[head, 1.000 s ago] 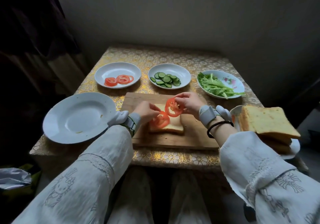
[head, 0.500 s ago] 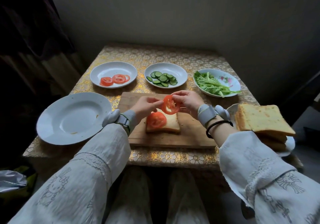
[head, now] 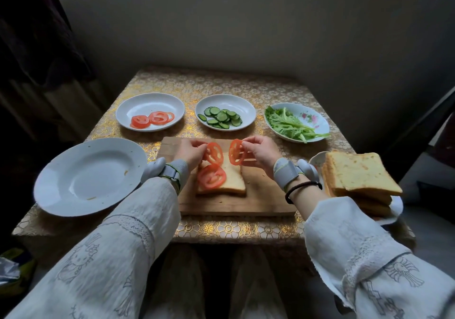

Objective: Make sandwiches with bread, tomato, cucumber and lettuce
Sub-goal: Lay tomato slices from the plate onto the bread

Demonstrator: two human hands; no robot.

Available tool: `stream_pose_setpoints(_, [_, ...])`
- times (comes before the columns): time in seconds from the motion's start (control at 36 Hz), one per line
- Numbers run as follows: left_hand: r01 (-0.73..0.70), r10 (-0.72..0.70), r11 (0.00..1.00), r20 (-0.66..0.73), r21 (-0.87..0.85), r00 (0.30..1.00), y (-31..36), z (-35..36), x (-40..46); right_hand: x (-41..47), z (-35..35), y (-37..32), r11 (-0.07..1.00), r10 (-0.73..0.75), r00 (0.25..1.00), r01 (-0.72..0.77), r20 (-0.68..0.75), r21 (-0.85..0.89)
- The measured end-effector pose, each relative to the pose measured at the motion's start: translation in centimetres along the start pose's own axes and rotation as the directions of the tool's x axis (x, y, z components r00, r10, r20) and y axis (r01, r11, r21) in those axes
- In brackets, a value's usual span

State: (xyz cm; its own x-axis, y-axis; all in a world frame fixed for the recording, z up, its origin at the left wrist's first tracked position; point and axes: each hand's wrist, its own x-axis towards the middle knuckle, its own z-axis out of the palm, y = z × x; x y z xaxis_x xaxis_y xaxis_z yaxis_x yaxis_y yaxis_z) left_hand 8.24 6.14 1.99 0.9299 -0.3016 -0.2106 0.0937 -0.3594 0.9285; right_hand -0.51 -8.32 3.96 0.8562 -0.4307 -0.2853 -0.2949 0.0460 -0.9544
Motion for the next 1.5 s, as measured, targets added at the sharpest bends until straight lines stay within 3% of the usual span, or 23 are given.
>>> stream_pose_setpoints(0.19, [0.045,-0.038,0.993,-0.062,0.110,0.997,-1.5,-0.2,0.7,-0.4,-0.4,0.4,0.997,0.053,0.998,-0.051,0.036,-0.058])
stream_pose_setpoints(0.36, [0.056,-0.045,0.982,-0.064,0.179,0.997,-1.7,-0.2,0.5,-0.4,-0.6,0.9,0.976,0.138,0.972,-0.101,0.191,-0.193])
stream_pose_setpoints(0.44, [0.032,-0.020,0.984,-0.068,0.175,0.997,-1.7,-0.3,0.5,-0.3,-0.2,1.2,0.951,0.157,0.967,-0.093,0.201,-0.294])
stream_pose_setpoints(0.81, [0.023,-0.033,0.966,0.034,0.257,0.999,-1.0,-0.7,0.0,2.0,1.4,1.4,0.877,-0.009,1.000,-0.002,-0.020,-0.480])
stream_pose_setpoints(1.03, [-0.004,-0.006,0.954,0.035,0.300,0.999,-1.1,-0.8,0.0,2.5,2.2,1.8,0.880,-0.104,0.989,0.044,-0.101,-0.474])
stream_pose_setpoints(1.17, [-0.138,0.133,0.868,0.045,0.477,0.990,-1.0,-0.8,-0.8,1.9,2.2,1.8,0.824,-0.171,0.979,0.080,-0.111,-0.560])
stream_pose_setpoints(1.28, [-0.225,0.226,0.782,0.072,0.581,0.971,-1.2,-0.7,-0.9,1.5,2.2,1.8,0.832,-0.258,0.955,0.143,-0.147,-0.535])
stream_pose_setpoints(1.39, [-0.245,0.239,0.753,0.093,0.611,0.966,-1.1,-0.8,-1.0,1.2,2.2,1.7,0.839,-0.262,0.959,0.172,-0.105,-0.517])
stream_pose_setpoints(1.5, [-0.277,0.228,0.714,0.160,0.643,0.960,-0.2,-1.6,-0.6,1.5,2.2,0.8,0.747,-0.271,0.961,0.177,-0.052,-0.640])
